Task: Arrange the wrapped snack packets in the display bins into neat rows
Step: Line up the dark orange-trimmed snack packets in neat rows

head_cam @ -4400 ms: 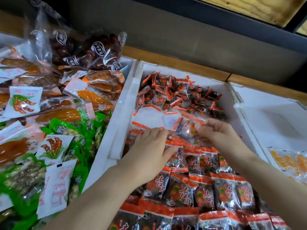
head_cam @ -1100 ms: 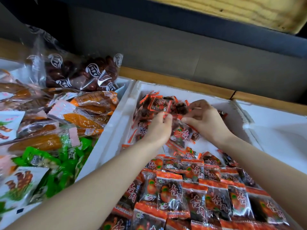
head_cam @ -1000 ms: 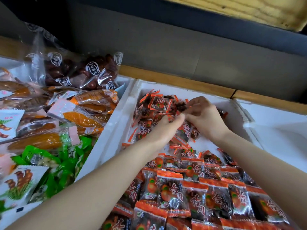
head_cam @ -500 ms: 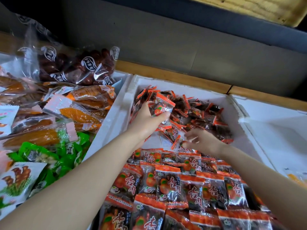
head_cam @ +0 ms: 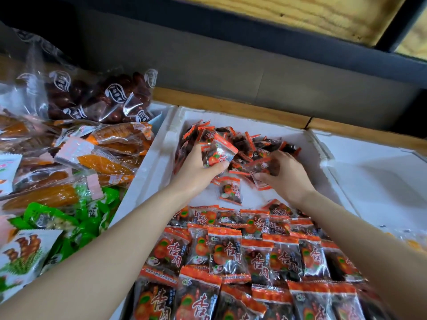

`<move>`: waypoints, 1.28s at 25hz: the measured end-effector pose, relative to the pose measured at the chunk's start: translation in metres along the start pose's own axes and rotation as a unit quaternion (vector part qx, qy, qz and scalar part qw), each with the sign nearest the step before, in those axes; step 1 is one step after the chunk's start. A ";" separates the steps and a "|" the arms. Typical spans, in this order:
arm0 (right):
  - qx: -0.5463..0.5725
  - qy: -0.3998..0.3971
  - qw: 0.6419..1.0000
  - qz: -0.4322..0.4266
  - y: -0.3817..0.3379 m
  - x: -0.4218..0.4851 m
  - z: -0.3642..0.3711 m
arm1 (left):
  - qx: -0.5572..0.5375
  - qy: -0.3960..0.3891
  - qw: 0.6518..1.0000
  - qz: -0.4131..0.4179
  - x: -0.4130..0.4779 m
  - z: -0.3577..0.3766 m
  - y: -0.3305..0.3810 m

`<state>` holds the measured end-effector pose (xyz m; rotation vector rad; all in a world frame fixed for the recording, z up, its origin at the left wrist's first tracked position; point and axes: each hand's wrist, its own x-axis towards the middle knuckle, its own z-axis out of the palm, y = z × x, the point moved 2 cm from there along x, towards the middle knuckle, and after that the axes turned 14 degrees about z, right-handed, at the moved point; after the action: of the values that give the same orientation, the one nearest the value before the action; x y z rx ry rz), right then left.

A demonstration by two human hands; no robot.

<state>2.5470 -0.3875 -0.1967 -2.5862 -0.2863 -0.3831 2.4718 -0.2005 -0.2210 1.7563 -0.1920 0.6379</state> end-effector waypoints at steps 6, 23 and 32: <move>0.111 -0.067 0.991 0.036 0.002 -0.053 -0.050 | -0.014 0.038 0.999 -0.009 -0.027 0.003 0.035; -0.040 -0.256 0.962 0.084 0.042 -0.109 -0.035 | -0.095 -0.009 0.984 -0.152 -0.105 0.014 0.048; 0.198 -0.184 0.962 0.043 -0.004 -0.132 -0.047 | -0.095 -0.076 0.985 -0.121 -0.112 0.021 0.054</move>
<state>2.4124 -0.4250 -0.1982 -2.2466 -0.3384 0.1796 2.3602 -0.2578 -0.2354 1.6119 -0.1374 0.2998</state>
